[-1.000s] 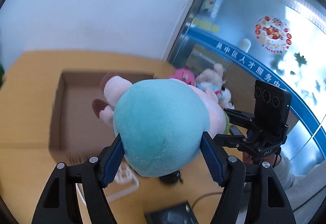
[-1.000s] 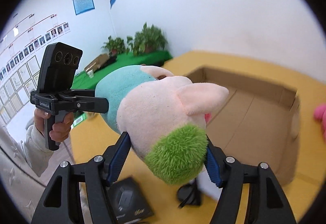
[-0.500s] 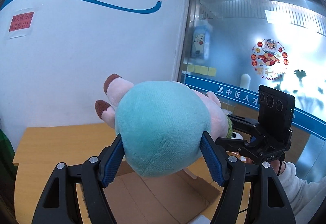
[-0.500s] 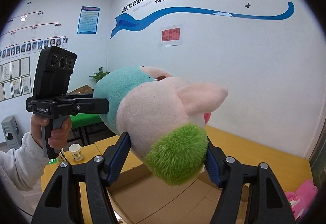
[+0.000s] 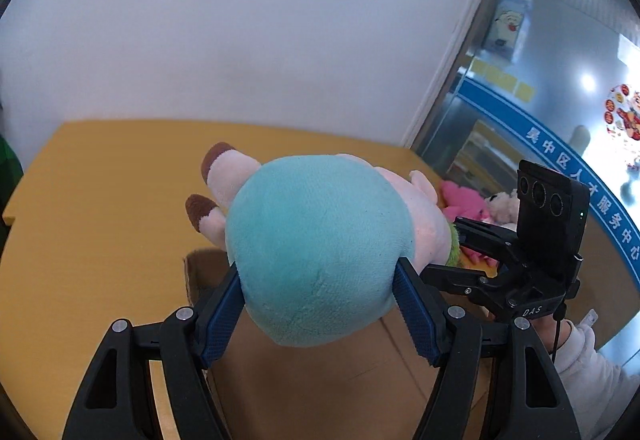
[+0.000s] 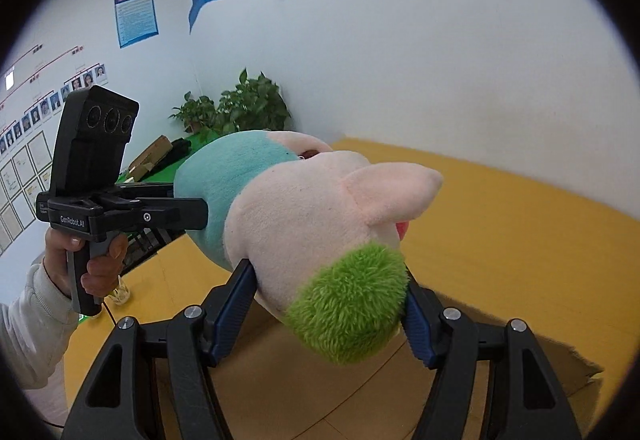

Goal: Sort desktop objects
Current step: 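Carry the plush over the cardboard box, lower it inside, open grippers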

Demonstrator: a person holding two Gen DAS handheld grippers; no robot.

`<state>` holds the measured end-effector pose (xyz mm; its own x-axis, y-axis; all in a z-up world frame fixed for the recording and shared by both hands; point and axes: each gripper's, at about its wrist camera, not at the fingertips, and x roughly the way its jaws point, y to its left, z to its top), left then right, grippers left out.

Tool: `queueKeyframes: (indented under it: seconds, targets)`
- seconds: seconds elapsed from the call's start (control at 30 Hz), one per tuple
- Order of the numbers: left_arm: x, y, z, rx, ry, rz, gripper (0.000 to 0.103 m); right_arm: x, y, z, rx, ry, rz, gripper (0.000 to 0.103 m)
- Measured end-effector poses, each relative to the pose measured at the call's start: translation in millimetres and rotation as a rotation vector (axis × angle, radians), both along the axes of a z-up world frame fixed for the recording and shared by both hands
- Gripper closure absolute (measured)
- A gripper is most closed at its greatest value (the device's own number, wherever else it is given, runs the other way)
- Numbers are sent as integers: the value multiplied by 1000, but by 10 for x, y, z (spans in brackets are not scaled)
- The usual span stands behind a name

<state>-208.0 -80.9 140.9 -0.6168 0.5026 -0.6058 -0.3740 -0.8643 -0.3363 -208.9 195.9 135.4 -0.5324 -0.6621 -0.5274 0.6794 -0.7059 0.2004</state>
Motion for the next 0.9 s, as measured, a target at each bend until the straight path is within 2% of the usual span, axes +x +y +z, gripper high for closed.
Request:
queueKeyframes:
  seconds: [0.07, 0.2, 0.3, 0.37, 0.53, 0.67, 0.77, 0.83, 0.9]
  targets:
    - [-222, 36, -344, -20, -76, 15, 33, -227, -33, -408, -1, -70, -12, 35]
    - [-444, 115, -831, -71, -186, 16, 33, -480, -62, -1089, -6, -183, -34, 36]
    - [-569, 91, -1023, -87, -244, 30, 34, -509, -93, -1304, 28, -220, -41, 36]
    - [-593, 72, -1027, -93, -249, 49, 33, -507, -138, -1369, 61, -224, -43, 36]
    - [-624, -57, -1004, -79, -274, 102, 31, -602, -227, -1448, 25, -244, -50, 35]
    - [-453, -162, -922, -90, -240, 133, 31, -596, -388, -1452, 11, -249, -28, 35]
    - [-298, -265, -833, -55, -220, 135, 31, -555, -525, -1512, 34, -240, -6, 32]
    - [-162, -318, -764, -68, -191, 151, 31, -529, -596, -1520, 56, -224, 1, 27]
    - [-26, -348, -696, -85, -163, 164, 31, -578, -606, -1524, 48, -247, -14, 25]
